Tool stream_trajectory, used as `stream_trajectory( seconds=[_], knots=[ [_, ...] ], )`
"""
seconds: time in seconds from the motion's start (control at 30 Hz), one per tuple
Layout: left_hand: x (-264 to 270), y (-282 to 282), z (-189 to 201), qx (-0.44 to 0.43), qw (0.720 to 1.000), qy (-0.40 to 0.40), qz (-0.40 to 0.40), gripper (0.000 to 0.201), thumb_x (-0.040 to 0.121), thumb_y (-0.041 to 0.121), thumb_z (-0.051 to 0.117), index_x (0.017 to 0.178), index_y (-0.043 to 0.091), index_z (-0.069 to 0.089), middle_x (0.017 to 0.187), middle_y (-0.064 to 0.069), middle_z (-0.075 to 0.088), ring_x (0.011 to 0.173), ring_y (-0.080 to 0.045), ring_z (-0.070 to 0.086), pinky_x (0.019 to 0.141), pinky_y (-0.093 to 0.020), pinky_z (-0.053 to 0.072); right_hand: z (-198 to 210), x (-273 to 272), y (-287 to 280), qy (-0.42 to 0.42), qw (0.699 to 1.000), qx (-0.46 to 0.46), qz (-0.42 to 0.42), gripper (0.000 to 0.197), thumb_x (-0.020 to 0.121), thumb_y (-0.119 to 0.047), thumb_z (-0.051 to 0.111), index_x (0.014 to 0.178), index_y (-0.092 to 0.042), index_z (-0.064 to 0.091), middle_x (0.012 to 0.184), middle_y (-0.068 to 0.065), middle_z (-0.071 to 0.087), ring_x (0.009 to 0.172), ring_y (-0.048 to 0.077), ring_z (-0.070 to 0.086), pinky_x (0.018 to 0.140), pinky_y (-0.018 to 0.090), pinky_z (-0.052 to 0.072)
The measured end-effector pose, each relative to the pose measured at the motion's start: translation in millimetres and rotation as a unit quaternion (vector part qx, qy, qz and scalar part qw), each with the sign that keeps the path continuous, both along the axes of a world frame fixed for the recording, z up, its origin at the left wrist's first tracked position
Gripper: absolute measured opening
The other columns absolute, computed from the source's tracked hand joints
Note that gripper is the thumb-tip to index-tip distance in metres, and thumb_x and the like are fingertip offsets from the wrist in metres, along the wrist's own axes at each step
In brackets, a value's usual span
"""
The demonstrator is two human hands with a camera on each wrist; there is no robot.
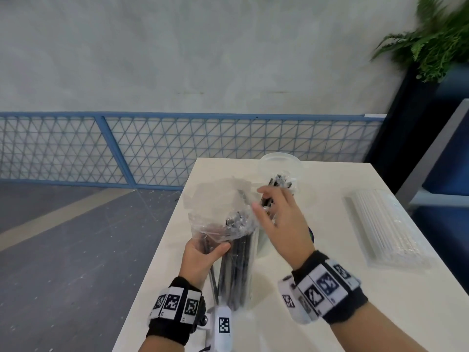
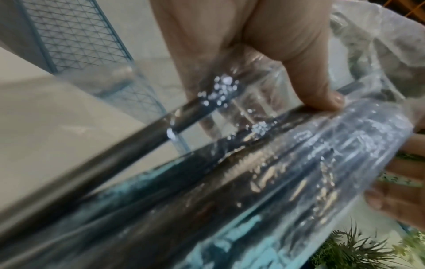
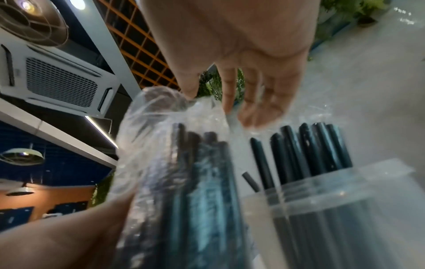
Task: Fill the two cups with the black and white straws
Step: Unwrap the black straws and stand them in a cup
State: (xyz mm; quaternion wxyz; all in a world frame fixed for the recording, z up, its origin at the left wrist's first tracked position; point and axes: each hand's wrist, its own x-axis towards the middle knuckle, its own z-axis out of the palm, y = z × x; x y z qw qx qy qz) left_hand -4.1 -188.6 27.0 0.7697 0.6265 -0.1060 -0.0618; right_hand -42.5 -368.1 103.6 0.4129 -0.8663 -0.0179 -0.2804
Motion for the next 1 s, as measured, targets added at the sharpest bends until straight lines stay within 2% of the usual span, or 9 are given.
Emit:
stream_trajectory(
  seconds=[0.1,0.2,0.37,0.43,0.5,0.6,0.73,0.83,1.0],
  knots=[
    [-4.3,0.6,-2.7,-0.013,0.996,-0.007,-0.084,0.075,0.049,0.008,0.082,0.118,0.008,0.052,0.103,-0.002,0.073,0.098,-0.016,0.067,0.079,-0.023,0.054,-15.9,-13.6,11.5,0.116,0.990,0.054,0.065,0.059,0.081,-0.059,0.050,0.129,-0.024,0.041,0.125,-0.004,0.049,0.102,0.011,0.057,0.086,0.026,0.051],
    [-8.5,0.0,-4.3,0.017,0.994,0.010,-0.110,0.101,0.038,0.021,0.093,0.126,0.006,0.046,0.114,-0.008,0.068,0.108,-0.020,0.064,0.083,-0.024,0.052,-23.4,-19.1,18.8,0.127,0.980,0.095,0.120,0.046,0.088,-0.036,0.057,0.130,-0.027,0.040,0.125,-0.006,0.054,0.105,0.006,0.058,0.082,0.010,0.047],
    [-12.3,-3.2,-4.8,0.066,0.997,0.000,-0.046,0.087,0.041,0.025,0.089,0.118,0.007,0.053,0.111,-0.011,0.068,0.105,-0.024,0.065,0.087,-0.031,0.053,-18.3,-24.4,20.0,0.091,0.980,0.103,0.141,0.059,0.089,-0.002,0.038,0.137,-0.036,0.032,0.121,-0.001,0.052,0.101,0.000,0.055,0.087,0.012,0.042],
    [-14.3,-5.6,-4.0,0.063,0.998,-0.008,-0.028,0.084,0.043,0.022,0.087,0.118,0.005,0.054,0.110,-0.010,0.068,0.104,-0.021,0.065,0.082,-0.023,0.053,-11.1,-25.4,17.5,0.028,0.992,0.009,0.124,0.059,0.084,-0.005,0.038,0.135,-0.036,0.037,0.137,-0.006,0.039,0.116,0.001,0.039,0.098,0.008,0.029],
    [-15.1,-6.6,-4.7,0.058,0.998,-0.009,-0.017,0.080,0.047,0.016,0.086,0.119,0.003,0.053,0.110,-0.011,0.067,0.103,-0.019,0.066,0.081,-0.021,0.053,-0.9,-25.4,13.1,-0.019,0.982,-0.136,0.130,0.041,0.089,-0.017,0.040,0.124,-0.035,0.051,0.138,-0.010,0.041,0.104,0.009,0.039,0.095,0.013,0.029],
    [-13.4,-4.9,-7.2,0.047,0.999,-0.001,0.001,0.072,0.051,0.006,0.085,0.116,0.004,0.054,0.109,-0.013,0.067,0.101,-0.021,0.066,0.079,-0.021,0.054,11.0,-23.9,3.0,0.000,0.966,-0.210,0.150,0.038,0.095,-0.042,0.035,0.089,-0.020,0.066,0.114,-0.006,0.059,0.083,0.011,0.047,0.082,0.023,0.038],
    [-12.8,-5.0,-8.2,0.051,0.999,-0.002,0.009,0.065,0.049,0.006,0.089,0.105,0.017,0.058,0.102,-0.005,0.070,0.093,-0.011,0.068,0.080,-0.019,0.054,17.9,-21.8,-0.2,0.115,0.959,-0.241,0.093,0.043,0.095,-0.042,0.038,0.070,-0.011,0.053,0.075,0.001,0.051,0.067,0.017,0.047,0.063,0.025,0.033],
    [-13.1,-6.4,-7.9,0.047,0.999,-0.005,-0.001,0.077,0.041,0.024,0.087,0.111,0.011,0.057,0.103,-0.004,0.070,0.096,-0.014,0.068,0.082,-0.022,0.054,13.4,-21.8,2.4,0.174,0.959,-0.212,0.074,0.025,0.089,-0.036,0.056,0.088,-0.011,0.056,0.082,0.004,0.062,0.074,0.016,0.053,0.066,0.027,0.040],
    [-11.5,-3.7,-7.8,0.047,0.998,0.000,-0.034,0.076,0.040,0.019,0.086,0.109,0.014,0.056,0.102,-0.004,0.071,0.095,-0.015,0.068,0.077,-0.020,0.053,5.6,-19.5,10.4,0.189,0.959,-0.201,0.065,0.059,0.078,-0.044,0.067,0.128,-0.017,0.050,0.119,0.000,0.061,0.109,0.021,0.044,0.094,0.028,0.033]
  ],
)
